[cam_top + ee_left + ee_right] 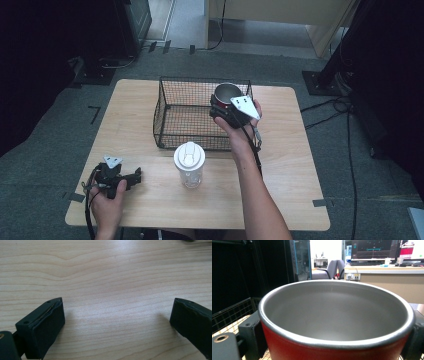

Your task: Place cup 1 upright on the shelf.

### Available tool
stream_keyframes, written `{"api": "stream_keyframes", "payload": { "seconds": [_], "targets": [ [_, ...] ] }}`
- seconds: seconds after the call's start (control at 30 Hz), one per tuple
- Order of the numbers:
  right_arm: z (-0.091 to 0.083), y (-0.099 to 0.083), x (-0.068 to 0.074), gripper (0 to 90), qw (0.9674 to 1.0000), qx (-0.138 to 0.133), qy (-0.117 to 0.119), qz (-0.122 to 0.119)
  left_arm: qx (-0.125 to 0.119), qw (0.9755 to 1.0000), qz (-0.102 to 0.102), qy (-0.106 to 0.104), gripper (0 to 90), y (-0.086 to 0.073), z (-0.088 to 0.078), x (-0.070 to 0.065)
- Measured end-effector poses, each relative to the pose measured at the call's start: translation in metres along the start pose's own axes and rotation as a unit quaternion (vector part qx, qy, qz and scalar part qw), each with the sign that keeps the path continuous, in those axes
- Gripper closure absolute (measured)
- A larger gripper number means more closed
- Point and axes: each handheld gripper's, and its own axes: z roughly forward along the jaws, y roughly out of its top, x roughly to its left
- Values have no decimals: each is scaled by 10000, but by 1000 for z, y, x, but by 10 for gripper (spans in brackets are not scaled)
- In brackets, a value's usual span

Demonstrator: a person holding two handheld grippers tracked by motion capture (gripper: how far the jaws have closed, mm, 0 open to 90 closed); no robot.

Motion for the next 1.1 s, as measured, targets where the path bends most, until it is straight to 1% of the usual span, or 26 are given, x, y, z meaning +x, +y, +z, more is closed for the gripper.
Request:
{"api": "stream_keyframes", "payload": {
  "seconds": [0.07, 0.17, 0.27, 0.43, 0.47, 0.5, 0.7, 0.77, 0.97, 1.0, 1.03, 1.07, 1.1],
  "targets": [
    [2, -1, -1, 73, 10000, -22, -37, -19, -2, 10000, -1, 1, 4, 0, 0, 0],
    [7, -5, -2, 73, 9998, -75, -126, -116, -3, 10000, -4, 1, 4, 0, 0, 0],
    [14, -7, -3, 73, 9997, -2, -141, -190, -2, 10000, 0, 0, 4, 0, 0, 0],
    [20, -7, -4, 73, 9997, -35, -176, -147, -2, 10000, -2, 0, 4, 0, 0, 0],
    [23, -8, -4, 73, 9998, -64, -171, -78, -3, 10000, -2, 1, 4, 0, 0, 0],
    [24, -8, -4, 73, 9998, -59, -170, -75, -1, 10000, -1, 0, 4, 0, 0, 0],
    [33, -14, -2, 73, 9997, -31, -178, -176, 0, 10000, -3, -1, 4, 0, 0, 0],
    [36, -17, -1, 73, 9997, 1, -204, -134, -1, 10000, 1, 0, 4, 0, 0, 0],
    [45, -21, -1, 73, 9994, 130, -254, -199, 2, 10000, 4, 1, 4, 0, 0, 0],
    [48, -23, 0, 73, 9993, 181, -271, -176, 3, 10000, 4, 0, 4, 0, 0, 0],
    [48, -23, 0, 73, 9993, 181, -271, -176, 3, 10000, 4, 0, 4, 0, 0, 0],
    [52, -24, -1, 73, 9992, 260, -303, -101, 2, 10000, 3, 1, 4, 0, 0, 0],
    [52, -24, -1, 73, 9992, 260, -303, -101, 2, 10000, 3, 1, 4, 0, 0, 0]
  ]
}}
